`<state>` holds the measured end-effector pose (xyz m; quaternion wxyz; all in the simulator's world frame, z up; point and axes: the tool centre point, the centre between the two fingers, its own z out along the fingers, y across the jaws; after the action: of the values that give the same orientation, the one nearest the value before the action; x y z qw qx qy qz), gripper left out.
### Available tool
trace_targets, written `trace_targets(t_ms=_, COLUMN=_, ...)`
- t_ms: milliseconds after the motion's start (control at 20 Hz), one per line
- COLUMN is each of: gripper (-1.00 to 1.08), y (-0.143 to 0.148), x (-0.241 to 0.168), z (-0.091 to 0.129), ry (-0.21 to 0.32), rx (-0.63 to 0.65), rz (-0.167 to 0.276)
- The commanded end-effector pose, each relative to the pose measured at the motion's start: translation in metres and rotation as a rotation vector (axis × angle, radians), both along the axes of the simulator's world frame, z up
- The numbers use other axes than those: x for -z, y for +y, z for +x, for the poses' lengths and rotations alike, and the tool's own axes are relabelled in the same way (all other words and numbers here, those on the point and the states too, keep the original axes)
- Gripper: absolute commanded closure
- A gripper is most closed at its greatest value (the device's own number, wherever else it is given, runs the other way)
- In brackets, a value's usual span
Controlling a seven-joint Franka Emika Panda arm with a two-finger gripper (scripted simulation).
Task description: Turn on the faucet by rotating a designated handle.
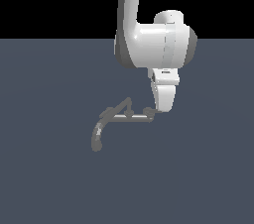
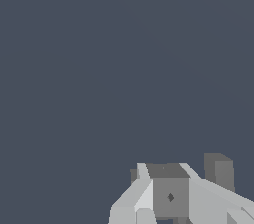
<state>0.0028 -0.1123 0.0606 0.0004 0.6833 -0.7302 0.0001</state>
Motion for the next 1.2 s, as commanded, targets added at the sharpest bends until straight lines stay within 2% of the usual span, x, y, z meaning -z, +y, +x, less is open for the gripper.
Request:
trace_targets(t_ms=0, gripper=1.08, y=-0.006, x=0.0, z=-0.008, ry=0.0, rx=0.001, rz=0.0)
trace_targets(t_ms=100, gripper=1.08, y=-0.011, x=0.0, z=-0.015, ry=0.0, rx=0.001, rz=0.0)
trace_targets(t_ms=200, gripper=1.08, y=-0.007, x=0.0, z=-0.011, ry=-0.002, rx=-0.001, rz=0.001)
trace_targets(t_ms=750, gripper=1.08, y=-0.006, x=0.0, z=-0.049, ry=-0.001, rx=0.001, rz=0.001)
trace_targets(t_ms=800, gripper=1.08, y=-0.006, x=0.0, z=-0.049, ry=-0.001, rx=0.001, rz=0.001)
trace_targets(t_ms=850, gripper=1.08, y=-0.014, x=0.0, z=-0.039, ry=-0.016, rx=0.012, rz=-0.004)
trace_targets(t_ms=1150, gripper=1.08, y=0.006, x=0.0, z=-0.057, ry=-0.008, rx=0.006, rz=-0.002)
